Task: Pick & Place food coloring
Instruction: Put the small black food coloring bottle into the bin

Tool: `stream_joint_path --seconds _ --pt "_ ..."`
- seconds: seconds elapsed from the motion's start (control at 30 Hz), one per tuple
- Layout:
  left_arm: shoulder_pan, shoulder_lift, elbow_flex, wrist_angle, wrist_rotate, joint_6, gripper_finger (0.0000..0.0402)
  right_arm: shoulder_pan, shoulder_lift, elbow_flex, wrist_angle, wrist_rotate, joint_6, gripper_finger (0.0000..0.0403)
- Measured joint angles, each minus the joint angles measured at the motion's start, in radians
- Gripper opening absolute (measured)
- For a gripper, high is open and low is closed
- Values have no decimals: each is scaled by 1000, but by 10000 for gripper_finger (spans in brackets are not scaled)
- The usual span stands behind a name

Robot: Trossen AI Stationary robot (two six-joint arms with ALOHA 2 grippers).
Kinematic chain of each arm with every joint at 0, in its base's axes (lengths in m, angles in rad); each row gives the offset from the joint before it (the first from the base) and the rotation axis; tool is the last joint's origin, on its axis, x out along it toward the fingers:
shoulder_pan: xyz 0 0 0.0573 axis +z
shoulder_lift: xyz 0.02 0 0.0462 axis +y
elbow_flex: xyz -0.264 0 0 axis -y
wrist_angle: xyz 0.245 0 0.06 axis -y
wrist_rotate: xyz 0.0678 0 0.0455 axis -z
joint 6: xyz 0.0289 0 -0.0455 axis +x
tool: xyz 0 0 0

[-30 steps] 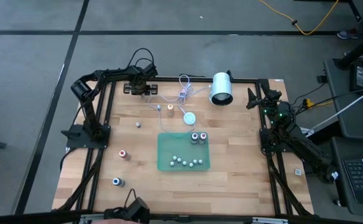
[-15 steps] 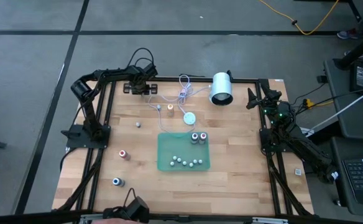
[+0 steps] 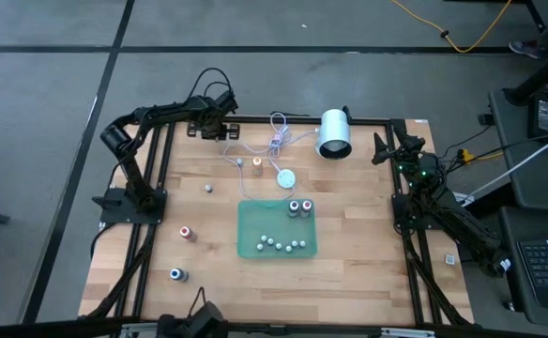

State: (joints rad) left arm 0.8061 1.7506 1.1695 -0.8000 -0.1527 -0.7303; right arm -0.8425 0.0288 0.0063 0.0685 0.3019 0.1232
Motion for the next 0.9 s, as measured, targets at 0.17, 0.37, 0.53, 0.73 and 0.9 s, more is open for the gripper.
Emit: stream_joint_path --seconds 0.17,0.37,0.53,0.73,0.9 --pt "-70 -95 14 -54 2 44 67 0 0 0 0 0 0 384" --pt "-203 -223 14 -160 -1 80 67 0 0 0 0 0 0 384" --pt "-356 -316 14 -241 -10 98 67 0 0 0 0 0 0 384" --pt "-556 -369 14 -329 -20 63 67 0 0 0 0 0 0 384" --pt "-725 -373 14 -338 -10 18 67 0 0 0 0 0 0 384"
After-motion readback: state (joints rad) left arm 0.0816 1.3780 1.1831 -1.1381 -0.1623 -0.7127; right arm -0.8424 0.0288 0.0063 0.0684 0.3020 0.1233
